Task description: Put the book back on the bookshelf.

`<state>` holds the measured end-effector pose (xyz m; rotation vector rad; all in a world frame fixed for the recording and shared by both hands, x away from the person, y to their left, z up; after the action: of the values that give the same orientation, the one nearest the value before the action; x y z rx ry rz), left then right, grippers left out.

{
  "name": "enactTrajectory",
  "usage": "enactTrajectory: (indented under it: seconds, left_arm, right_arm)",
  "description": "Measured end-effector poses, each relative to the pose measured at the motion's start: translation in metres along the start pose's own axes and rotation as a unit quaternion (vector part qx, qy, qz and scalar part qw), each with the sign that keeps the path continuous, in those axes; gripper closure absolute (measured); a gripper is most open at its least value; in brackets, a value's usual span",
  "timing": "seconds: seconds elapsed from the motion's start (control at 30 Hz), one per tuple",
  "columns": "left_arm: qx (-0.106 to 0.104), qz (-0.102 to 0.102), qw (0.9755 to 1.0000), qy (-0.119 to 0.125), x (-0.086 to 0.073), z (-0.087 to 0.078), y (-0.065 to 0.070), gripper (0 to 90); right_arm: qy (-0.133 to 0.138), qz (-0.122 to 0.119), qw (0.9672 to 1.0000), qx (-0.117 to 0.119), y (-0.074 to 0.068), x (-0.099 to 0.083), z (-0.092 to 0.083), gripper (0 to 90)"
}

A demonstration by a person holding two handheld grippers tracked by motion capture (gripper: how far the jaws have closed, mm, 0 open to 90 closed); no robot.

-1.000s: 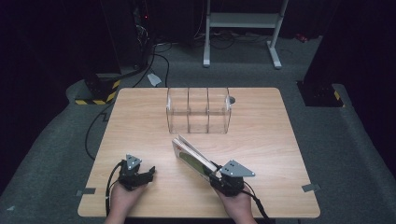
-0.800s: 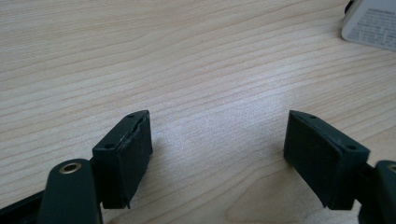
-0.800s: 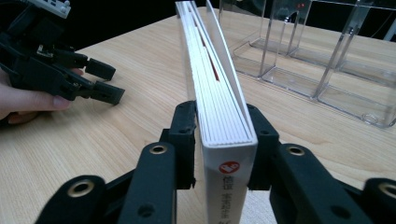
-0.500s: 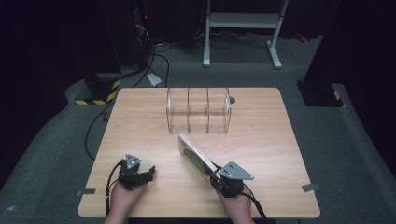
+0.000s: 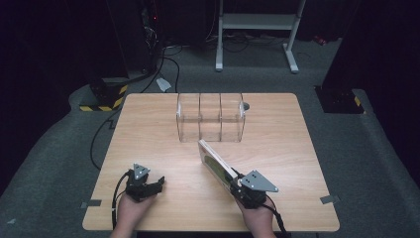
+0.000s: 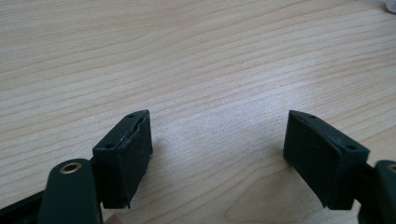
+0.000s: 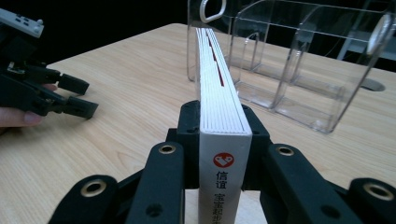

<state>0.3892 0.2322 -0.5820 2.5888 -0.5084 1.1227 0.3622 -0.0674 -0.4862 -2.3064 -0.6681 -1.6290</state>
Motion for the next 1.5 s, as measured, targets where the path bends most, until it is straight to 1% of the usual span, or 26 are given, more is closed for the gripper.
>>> enactTrajectory:
  seconds: [0.03,0.07,0.1,0.13,0.17,0.27,0.3,0.47,0.67,0.77,0.8,0.9,1.07,1.17,1.2,1.27,1.37,1.5]
  left_arm:
    - [0.0,0.0,1.0,0.0,0.0,0.0,0.0,23.8]
    - [0.0,0.0,1.0,0.0,0.0,0.0,0.0,23.8]
    - [0.0,0.0,1.0,0.0,0.0,0.0,0.0,23.8]
    - [0.0,0.0,1.0,0.0,0.0,0.0,0.0,23.8]
    - [0.0,0.0,1.0,0.0,0.0,0.0,0.0,23.8]
    - [0.0,0.0,1.0,0.0,0.0,0.0,0.0,23.8]
    - [0.0,0.0,1.0,0.0,0.0,0.0,0.0,23.8]
    - [0.0,0.0,1.0,0.0,0.0,0.0,0.0,23.8]
    - [0.0,-0.002,1.0,0.002,0.0,0.001,0.0,23.8]
    - [0.0,-0.003,1.0,0.002,0.001,0.001,0.0,23.8]
    - [0.0,-0.003,1.0,0.002,0.001,0.001,0.0,23.8]
    - [0.0,-0.003,1.0,0.002,0.001,0.001,0.0,23.8]
    - [0.0,-0.002,1.0,0.002,0.001,0.001,0.0,23.8]
    - [0.0,-0.003,1.0,0.003,0.001,0.001,0.0,23.8]
    - [0.0,-0.003,1.0,0.003,0.001,0.001,0.0,23.8]
    - [0.0,-0.003,1.0,0.002,0.001,0.001,0.0,23.8]
    - [0.0,-0.003,1.0,0.002,0.001,0.001,0.0,23.9]
    - [0.0,-0.003,1.0,0.002,0.001,0.001,0.0,23.9]
  right_arm:
    - [0.001,0.002,1.0,-0.005,0.004,0.001,-0.002,75.1]
    - [0.001,0.002,1.0,-0.005,0.004,0.001,-0.002,75.1]
    - [0.003,0.005,0.9999,-0.008,0.007,0.002,-0.003,75.1]
    - [0.003,0.005,0.9999,-0.008,0.007,0.002,-0.003,75.1]
    - [0.007,0.005,0.9999,-0.014,0.011,0.004,-0.005,75.1]
    - [0.007,0.008,0.9998,-0.018,0.014,0.004,-0.007,75.1]
    - [0.01,0.011,0.9997,-0.021,0.017,0.005,-0.008,75.1]
    - [0.012,0.013,0.9995,-0.026,0.022,0.006,-0.011,75.1]
    - [0.014,0.02,0.999,-0.036,0.03,0.007,-0.014,75.0]
    - [0.017,0.024,0.9987,-0.043,0.037,0.008,-0.016,75.0]
    - [0.017,0.024,0.9987,-0.043,0.037,0.008,-0.016,75.0]
    - [0.019,0.027,0.998,-0.053,0.044,0.009,-0.018,75.0]
    - [0.023,0.034,0.9971,-0.064,0.053,0.01,-0.02,75.1]
    - [0.026,0.035,0.9962,-0.075,0.059,0.012,-0.022,75.2]
    - [0.026,0.035,0.9962,-0.075,0.059,0.012,-0.022,75.2]
    - [0.03,0.041,0.9955,-0.08,0.064,0.014,-0.024,75.1]
    - [0.031,0.048,0.9951,-0.081,0.068,0.015,-0.025,75.1]
    - [0.033,0.055,0.9944,-0.084,0.074,0.019,-0.023,75.2]
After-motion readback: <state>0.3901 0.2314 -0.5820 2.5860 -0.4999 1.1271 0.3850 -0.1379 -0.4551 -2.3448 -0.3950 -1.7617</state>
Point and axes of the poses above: each handheld gripper's, and its own axes: z roughly forward along the jaws, x roughly out of its top, y roughly to its right, the point moved 8 cm from there along z, roughly forward along the jaws, and after that the axes turned 10 degrees about -x, right-handed, at the moved point
